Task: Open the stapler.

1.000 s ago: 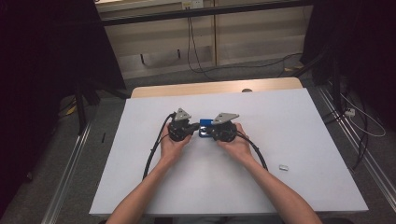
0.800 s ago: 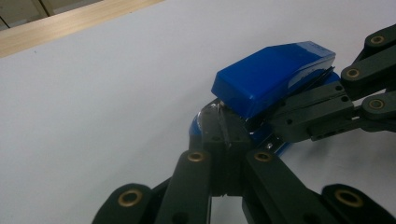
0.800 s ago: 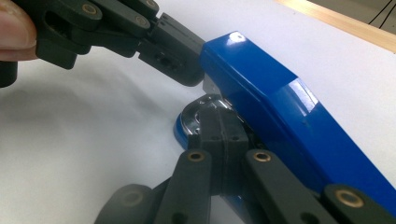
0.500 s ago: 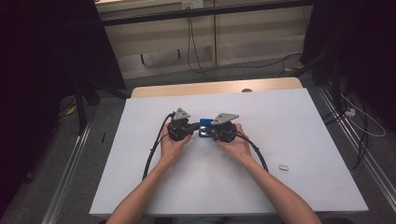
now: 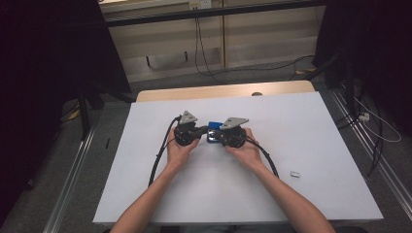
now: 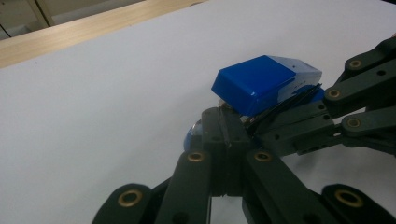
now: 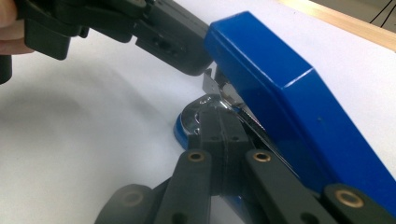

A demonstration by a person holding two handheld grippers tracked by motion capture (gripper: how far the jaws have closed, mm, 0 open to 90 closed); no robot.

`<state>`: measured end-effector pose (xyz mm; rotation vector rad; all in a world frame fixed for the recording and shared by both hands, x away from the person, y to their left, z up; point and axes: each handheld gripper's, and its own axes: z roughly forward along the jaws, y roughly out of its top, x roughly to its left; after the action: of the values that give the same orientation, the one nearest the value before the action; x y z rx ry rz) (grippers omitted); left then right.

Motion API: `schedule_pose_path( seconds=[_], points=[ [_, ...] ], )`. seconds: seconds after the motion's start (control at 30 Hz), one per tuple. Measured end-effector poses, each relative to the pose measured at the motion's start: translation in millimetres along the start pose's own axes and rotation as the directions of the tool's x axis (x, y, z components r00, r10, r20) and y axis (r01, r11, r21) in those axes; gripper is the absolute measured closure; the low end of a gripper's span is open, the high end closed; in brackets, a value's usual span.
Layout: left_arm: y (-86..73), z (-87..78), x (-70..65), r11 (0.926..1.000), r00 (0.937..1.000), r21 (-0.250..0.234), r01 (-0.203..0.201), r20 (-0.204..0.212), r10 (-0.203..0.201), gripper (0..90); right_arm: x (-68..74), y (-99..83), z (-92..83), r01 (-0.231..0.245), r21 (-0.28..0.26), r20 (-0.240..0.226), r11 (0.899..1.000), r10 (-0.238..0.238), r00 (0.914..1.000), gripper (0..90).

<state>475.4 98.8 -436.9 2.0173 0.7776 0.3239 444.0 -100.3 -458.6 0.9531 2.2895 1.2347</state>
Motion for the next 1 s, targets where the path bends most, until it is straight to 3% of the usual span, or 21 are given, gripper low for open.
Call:
schedule_pose_path(
  seconds=[0.2,0.73,0.87,1.0],
  points=[
    [3.6,-2.4,-2.8,0.9995,0.9995,-0.017,-0.028,-0.010,0.028,90.0,-0.9,0.0,-0.2,-0.017,0.000,-0.004,1.000,0.017,0.9999,90.0],
    [7.0,-4.5,-3.5,0.9988,0.9999,-0.049,0.002,0.014,-0.001,90.0,-0.3,-0.1,-0.6,-0.016,-0.002,0.003,1.000,0.016,0.9999,90.0],
    [7.6,-4.6,-5.9,0.9987,0.9999,-0.049,-0.016,-0.004,0.016,90.0,1.3,1.2,-2.8,-0.019,-0.016,-0.005,1.000,0.019,0.9998,90.0],
    [8.2,-4.6,-5.4,0.9983,1.0000,-0.059,-0.005,0.005,0.005,90.0,5.5,5.7,-7.6,-0.022,-0.054,0.004,0.998,0.023,0.9997,90.0]
  ],
)
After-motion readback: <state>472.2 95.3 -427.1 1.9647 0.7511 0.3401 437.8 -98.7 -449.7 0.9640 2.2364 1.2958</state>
